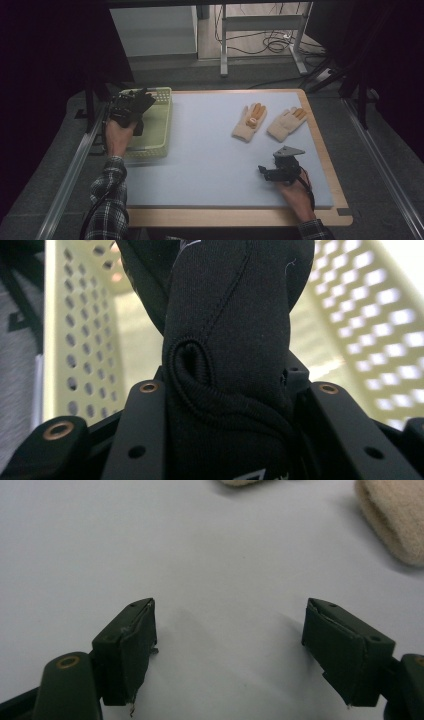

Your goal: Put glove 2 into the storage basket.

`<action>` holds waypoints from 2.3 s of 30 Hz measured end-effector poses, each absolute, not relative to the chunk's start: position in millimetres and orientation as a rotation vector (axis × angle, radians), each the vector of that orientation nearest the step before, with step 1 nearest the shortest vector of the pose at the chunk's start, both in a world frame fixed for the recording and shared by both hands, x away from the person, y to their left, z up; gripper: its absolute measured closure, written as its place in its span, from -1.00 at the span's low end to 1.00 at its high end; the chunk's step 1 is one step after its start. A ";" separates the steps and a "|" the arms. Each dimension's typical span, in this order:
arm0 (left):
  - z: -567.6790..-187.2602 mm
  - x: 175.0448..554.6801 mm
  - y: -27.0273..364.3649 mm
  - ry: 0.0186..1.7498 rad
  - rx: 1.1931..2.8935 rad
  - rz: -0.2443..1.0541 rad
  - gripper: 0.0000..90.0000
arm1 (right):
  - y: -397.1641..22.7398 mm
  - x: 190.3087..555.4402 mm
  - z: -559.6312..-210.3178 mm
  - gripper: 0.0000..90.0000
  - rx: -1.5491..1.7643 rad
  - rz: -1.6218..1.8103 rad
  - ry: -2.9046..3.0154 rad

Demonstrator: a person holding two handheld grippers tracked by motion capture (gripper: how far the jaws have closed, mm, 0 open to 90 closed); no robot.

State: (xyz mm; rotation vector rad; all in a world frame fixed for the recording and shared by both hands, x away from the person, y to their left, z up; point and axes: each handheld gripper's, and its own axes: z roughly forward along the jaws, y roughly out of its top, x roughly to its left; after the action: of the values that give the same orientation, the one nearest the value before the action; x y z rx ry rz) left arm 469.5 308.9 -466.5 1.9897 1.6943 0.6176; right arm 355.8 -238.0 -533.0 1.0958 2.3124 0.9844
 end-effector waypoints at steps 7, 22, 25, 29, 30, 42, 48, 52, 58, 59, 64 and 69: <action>-487.0 480.9 320.1 1.797 2.048 0.565 0.32 | -238.1 355.8 -533.0 -0.52 1.094 0.984 2.313; -502.5 490.1 323.5 1.853 2.134 0.564 -0.63 | -238.0 355.8 -533.0 -0.52 1.095 0.985 2.312; -496.5 484.9 328.2 1.850 2.078 0.525 -0.69 | -238.0 355.7 -533.0 -0.52 1.095 0.985 2.312; -492.2 482.1 328.3 1.835 2.083 0.508 -0.77 | -237.9 355.8 -533.0 -0.52 1.095 0.985 2.312; -491.7 481.9 328.3 1.837 2.082 0.506 -0.79 | -237.9 355.8 -533.0 -0.52 1.095 0.985 2.313; -479.3 473.8 330.9 1.803 2.047 0.482 -0.30 | -237.9 355.8 -533.0 -0.52 1.095 0.985 2.313; -491.1 481.8 330.4 1.841 2.094 0.437 0.21 | -237.9 355.8 -533.0 -0.52 1.096 0.985 2.312; -500.7 491.8 327.1 1.891 2.146 0.372 0.49 | -237.9 355.8 -533.0 -0.52 1.096 0.986 2.312; -487.0 490.8 326.5 1.896 2.085 0.418 0.91 | -238.2 355.9 -533.0 -0.52 1.095 0.984 2.313; -484.0 490.0 327.3 1.886 2.060 0.423 0.91 | -238.0 355.9 -533.0 -0.52 1.097 0.986 2.312; -477.0 490.9 327.3 1.859 2.006 0.519 0.90 | -238.0 355.8 -533.0 -0.52 1.096 0.985 2.313; -491.9 495.0 328.5 1.884 2.030 0.489 0.54 | -238.0 355.9 -533.1 -0.52 1.097 0.987 2.312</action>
State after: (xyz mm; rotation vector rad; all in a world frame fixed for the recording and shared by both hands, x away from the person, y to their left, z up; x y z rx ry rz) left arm 495.0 328.5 -491.9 2.0304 1.8845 0.4888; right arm 355.9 -238.0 -533.1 1.0971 2.3120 0.9869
